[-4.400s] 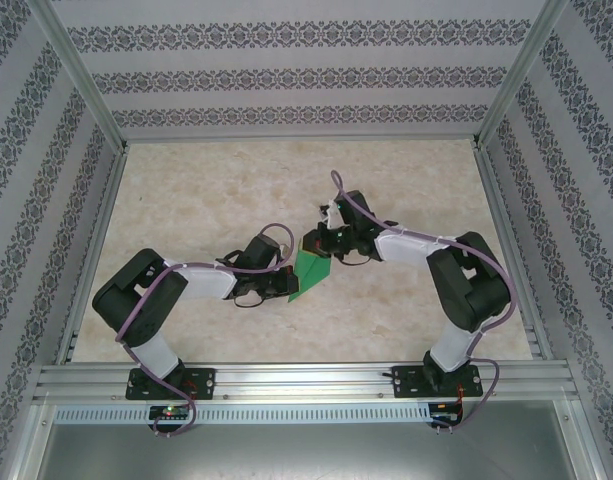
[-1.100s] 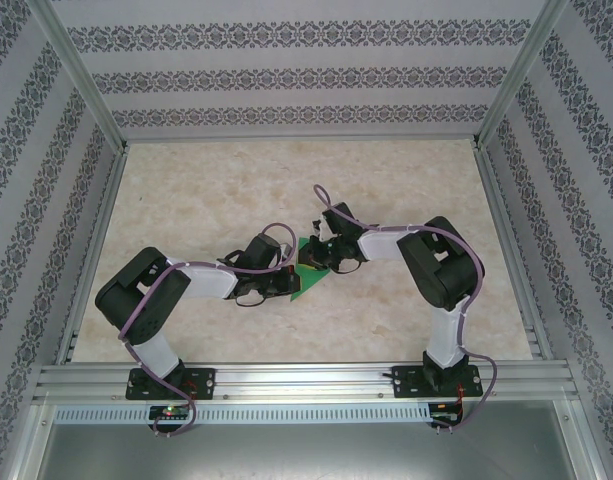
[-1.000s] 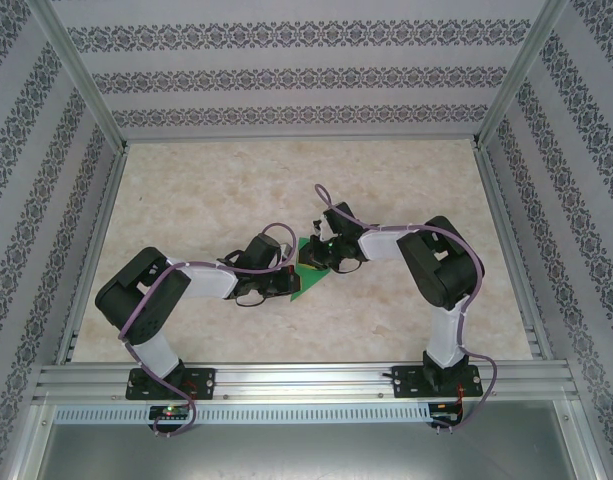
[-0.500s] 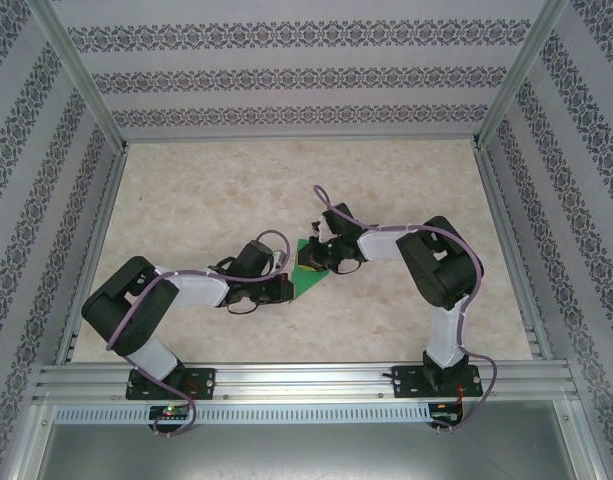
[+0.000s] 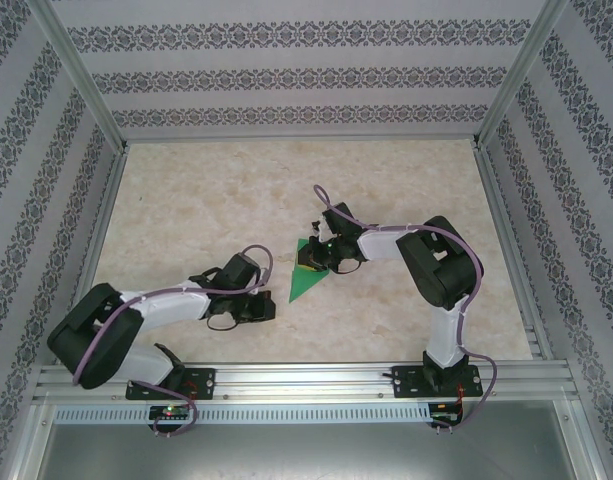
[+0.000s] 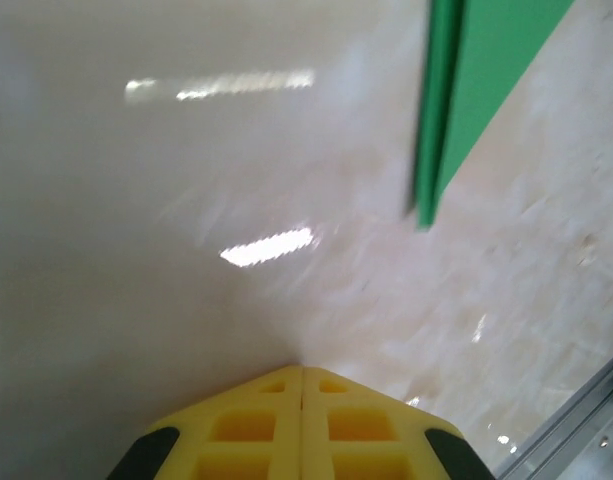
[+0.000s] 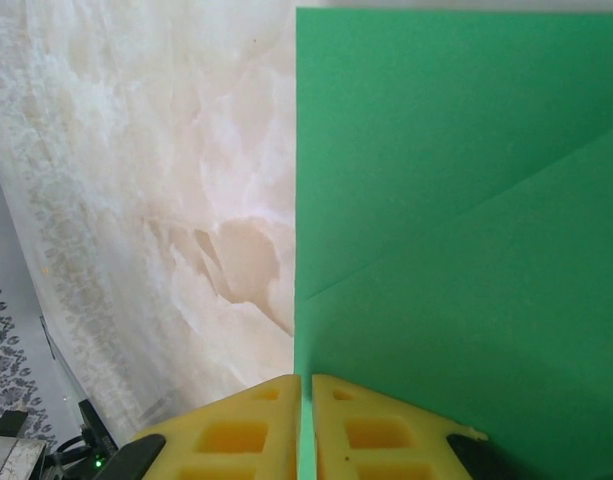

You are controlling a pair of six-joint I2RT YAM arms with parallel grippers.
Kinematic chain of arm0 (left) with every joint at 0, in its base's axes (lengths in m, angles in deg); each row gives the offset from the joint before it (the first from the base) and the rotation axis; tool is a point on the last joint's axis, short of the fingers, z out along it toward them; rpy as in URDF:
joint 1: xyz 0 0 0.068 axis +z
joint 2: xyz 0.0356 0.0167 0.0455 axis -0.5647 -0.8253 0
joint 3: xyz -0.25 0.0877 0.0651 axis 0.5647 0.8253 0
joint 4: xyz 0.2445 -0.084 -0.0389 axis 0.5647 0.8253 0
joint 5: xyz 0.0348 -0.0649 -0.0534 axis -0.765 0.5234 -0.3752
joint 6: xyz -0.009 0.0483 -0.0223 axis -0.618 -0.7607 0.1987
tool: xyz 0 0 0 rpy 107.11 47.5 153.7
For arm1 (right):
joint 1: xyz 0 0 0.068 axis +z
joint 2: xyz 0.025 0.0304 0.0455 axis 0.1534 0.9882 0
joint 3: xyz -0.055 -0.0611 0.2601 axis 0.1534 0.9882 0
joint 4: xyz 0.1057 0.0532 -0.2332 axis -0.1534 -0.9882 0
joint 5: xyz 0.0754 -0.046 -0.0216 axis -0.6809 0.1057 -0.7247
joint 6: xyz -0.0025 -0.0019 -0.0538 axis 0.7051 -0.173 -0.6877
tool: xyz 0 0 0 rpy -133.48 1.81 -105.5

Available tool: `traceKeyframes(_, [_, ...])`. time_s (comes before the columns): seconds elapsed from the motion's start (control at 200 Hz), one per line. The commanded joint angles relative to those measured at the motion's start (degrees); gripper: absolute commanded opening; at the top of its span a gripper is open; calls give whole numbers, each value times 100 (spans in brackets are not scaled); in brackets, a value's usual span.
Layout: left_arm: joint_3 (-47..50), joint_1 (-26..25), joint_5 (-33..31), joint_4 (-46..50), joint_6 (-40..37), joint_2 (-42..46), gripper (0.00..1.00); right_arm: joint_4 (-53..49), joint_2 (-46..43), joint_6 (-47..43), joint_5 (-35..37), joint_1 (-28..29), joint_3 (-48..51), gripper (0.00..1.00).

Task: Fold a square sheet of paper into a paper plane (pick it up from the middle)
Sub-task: Fourth fold the wing at the center of the table.

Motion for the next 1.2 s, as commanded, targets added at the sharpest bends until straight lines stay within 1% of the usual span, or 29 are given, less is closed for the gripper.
traceKeyframes(0.0, [-101, -49, -320, 837, 36, 477, 10, -266, 220, -151, 536, 36, -16, 14])
traceKeyframes(0.1, [-317, -51, -503, 796, 99, 678, 12, -188, 62, -105, 398, 70, -62, 15])
traceKeyframes(0.19, [-588, -44, -653, 763, 95, 616, 14, -216, -209, -55, 313, 80, -177, 17])
traceKeyframes(0.325, [-1079, -44, -774, 656, 25, 223, 15, -450, -772, -117, 311, 63, -368, 22])
traceKeyframes(0.405, [-1432, -33, -819, 670, -52, -92, 15, -781, -1134, -197, 577, 21, -357, 26])
traceKeyframes(0.47, [-1690, -31, -801, 631, -122, -348, 15, -939, -1427, -222, 765, -63, -198, 27])
traceKeyframes(0.525, [-1928, -36, -831, 658, -205, -581, 16, -1030, -1626, -171, 947, -174, 40, 32])
traceKeyframes(0.55, [-2023, -31, -847, 672, -249, -674, 16, -1031, -1710, -134, 1011, -233, 157, 33])
traceKeyframes(0.629, [-2335, -27, -995, 807, -381, -1020, 16, -821, -1971, 11, 1011, -429, 640, 34])
traceKeyframes(0.679, [-2509, -22, -992, 836, -460, -1225, 16, -702, -2086, 93, 975, -520, 879, 38])
traceKeyframes(0.809, [-2896, -22, -729, 738, -545, -1723, 13, -659, -2098, 80, 865, -581, 1142, 42])
traceKeyframes(0.899, [-3190, -28, -871, 935, -650, -2051, 11, -452, -2025, 154, 783, -578, 1258, 44])
traceKeyframes(0.999, [-3459, -22, -1179, 1299, -787, -2338, 8, -353, -1862, 241, 747, -581, 1266, 45])
traceKeyframes(1.114, [-3562, -22, -1264, 1390, -845, -2526, 7, -310, -1685, 323, 785, -544, 1253, 45])
traceKeyframes(1.194, [-3560, -22, -1214, 1335, -864, -2622, 7, -261, -1589, 359, 801, -542, 1260, 45])
